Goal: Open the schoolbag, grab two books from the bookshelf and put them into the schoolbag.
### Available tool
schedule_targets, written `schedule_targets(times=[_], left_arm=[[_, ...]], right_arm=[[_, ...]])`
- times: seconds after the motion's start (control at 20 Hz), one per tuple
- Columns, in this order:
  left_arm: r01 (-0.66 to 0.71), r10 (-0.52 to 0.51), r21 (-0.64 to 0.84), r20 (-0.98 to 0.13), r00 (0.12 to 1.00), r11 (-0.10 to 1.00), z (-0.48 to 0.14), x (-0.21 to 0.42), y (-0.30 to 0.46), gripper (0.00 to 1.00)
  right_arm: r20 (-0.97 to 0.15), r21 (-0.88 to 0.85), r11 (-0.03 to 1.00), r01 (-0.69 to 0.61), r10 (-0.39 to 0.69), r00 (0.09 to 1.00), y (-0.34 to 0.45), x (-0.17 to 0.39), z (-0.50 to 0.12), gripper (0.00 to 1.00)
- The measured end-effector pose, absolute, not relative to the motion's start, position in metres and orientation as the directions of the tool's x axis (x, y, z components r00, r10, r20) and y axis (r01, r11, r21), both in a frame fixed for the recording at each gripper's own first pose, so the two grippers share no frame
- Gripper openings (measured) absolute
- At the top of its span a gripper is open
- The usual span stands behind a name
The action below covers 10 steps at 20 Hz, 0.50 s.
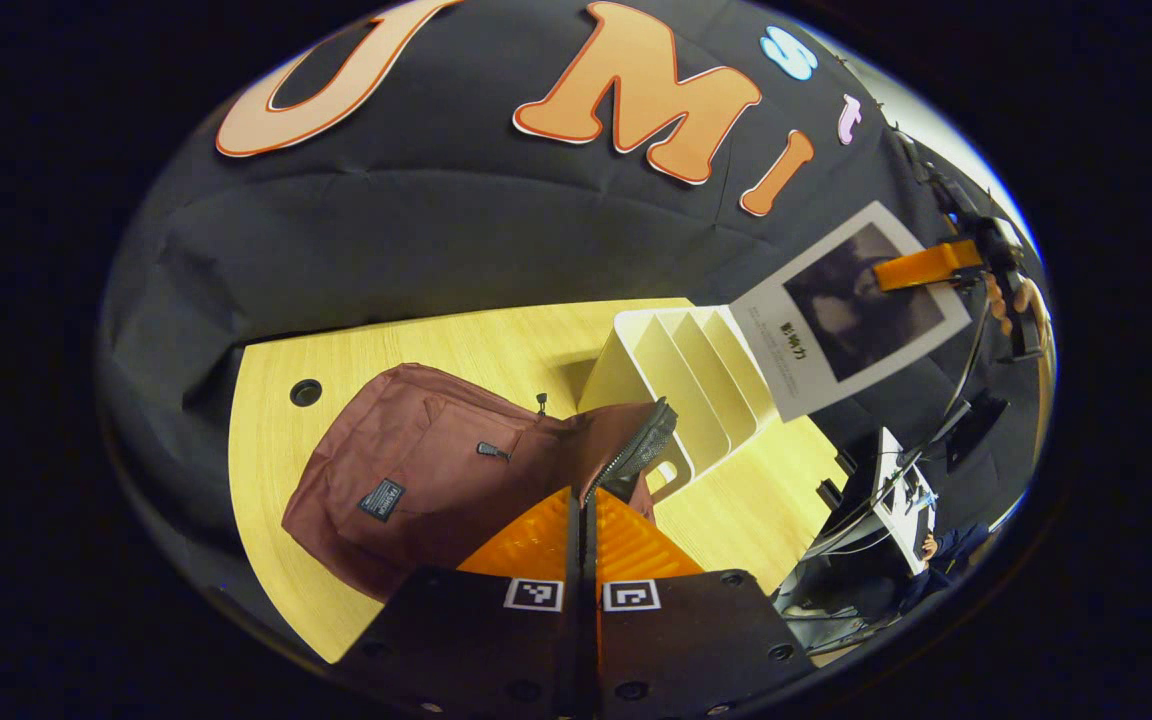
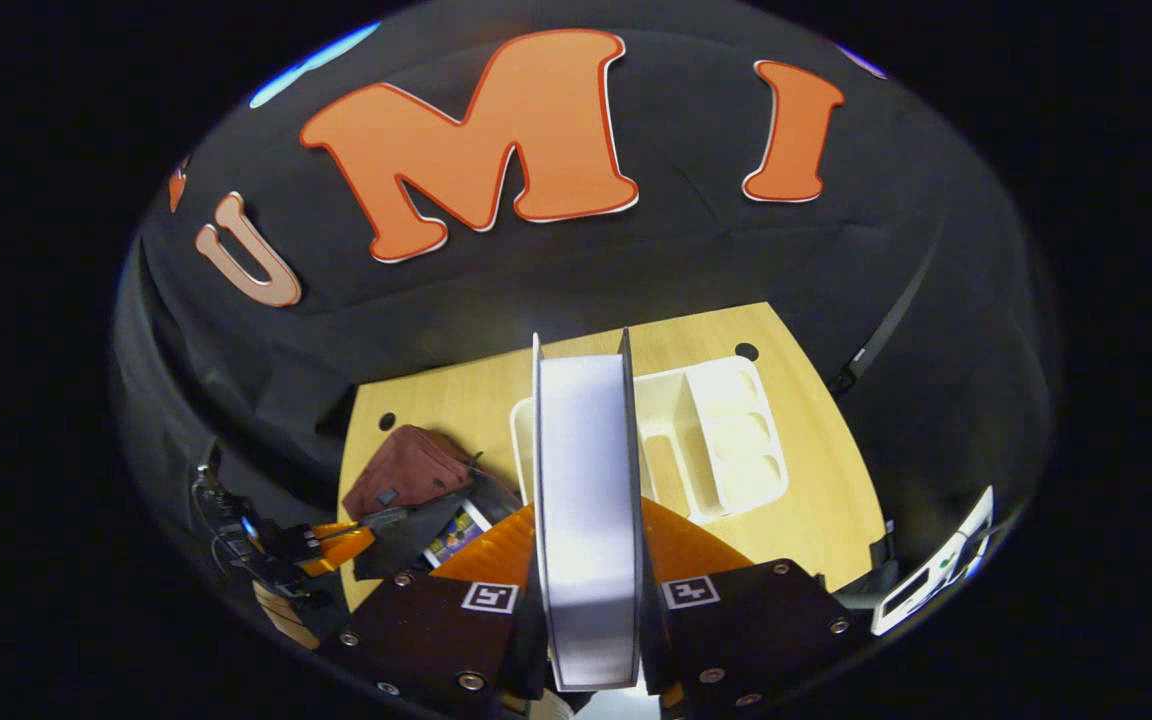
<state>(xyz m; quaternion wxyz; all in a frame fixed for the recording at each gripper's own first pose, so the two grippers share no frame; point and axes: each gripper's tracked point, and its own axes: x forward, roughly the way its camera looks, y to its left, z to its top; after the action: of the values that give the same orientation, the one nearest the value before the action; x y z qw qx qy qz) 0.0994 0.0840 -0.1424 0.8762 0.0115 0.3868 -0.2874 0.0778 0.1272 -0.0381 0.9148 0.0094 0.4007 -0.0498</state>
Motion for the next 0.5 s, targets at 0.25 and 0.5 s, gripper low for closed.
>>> schedule_targets(times=[0.25,0.5], left_arm=[[0.522,-0.495,-0.196,-0.689,0.529,0.83,-0.141,0.099,0.079,0.01],[0.534,-0.485,-0.173,-0.7,0.525,0.827,-0.138,0.096,0.073,0.0]], right_arm=[[-0.725,0.31,0.944,0.114,0.157,0.671,0.163,0.014,-0.096,0.37],[-0.69,0.542,0.814,0.207,0.291,0.662,0.181,-0.001,-0.19,0.37]])
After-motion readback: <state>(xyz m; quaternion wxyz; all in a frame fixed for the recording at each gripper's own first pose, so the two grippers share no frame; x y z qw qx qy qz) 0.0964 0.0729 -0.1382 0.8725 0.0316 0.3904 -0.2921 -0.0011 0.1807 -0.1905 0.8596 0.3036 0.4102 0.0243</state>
